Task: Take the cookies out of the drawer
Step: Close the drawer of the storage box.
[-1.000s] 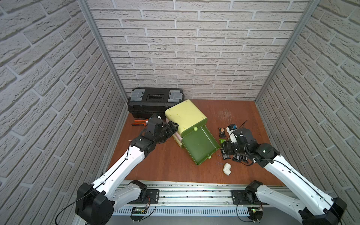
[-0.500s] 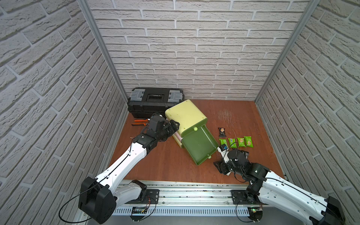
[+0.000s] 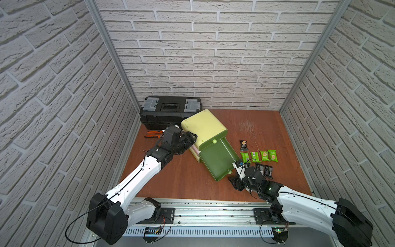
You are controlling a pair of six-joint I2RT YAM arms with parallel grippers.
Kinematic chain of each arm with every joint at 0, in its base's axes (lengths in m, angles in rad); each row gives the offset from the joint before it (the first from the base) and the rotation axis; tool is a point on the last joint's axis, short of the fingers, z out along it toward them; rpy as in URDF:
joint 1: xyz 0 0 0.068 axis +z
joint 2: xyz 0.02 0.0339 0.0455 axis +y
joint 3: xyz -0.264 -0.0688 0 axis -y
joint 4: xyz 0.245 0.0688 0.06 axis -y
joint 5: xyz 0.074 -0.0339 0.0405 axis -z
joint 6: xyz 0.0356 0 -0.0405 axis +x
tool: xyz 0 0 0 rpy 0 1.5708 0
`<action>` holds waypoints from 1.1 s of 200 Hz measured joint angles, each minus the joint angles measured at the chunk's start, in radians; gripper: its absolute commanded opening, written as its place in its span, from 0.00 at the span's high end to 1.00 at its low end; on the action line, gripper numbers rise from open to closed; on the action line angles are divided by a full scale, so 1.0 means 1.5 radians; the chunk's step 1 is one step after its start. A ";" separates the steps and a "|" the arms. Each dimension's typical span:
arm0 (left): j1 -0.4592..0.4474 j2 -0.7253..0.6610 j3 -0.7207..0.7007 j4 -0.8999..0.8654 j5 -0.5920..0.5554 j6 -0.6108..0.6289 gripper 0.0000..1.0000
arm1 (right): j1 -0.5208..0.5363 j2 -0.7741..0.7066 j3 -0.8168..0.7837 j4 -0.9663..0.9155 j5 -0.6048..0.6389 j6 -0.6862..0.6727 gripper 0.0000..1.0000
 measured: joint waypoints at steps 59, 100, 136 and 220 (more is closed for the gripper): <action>0.000 0.001 0.000 0.002 0.000 0.000 0.22 | 0.001 0.071 -0.004 0.129 0.001 -0.038 0.46; 0.000 0.004 0.000 0.007 0.002 0.000 0.22 | 0.001 0.061 -0.020 0.168 0.007 -0.065 0.59; 0.000 0.007 0.000 0.011 0.002 -0.001 0.23 | 0.001 0.054 -0.022 0.173 0.010 -0.079 0.71; 0.000 0.008 0.000 0.014 0.002 -0.002 0.24 | 0.001 0.028 0.007 0.134 0.013 -0.090 0.85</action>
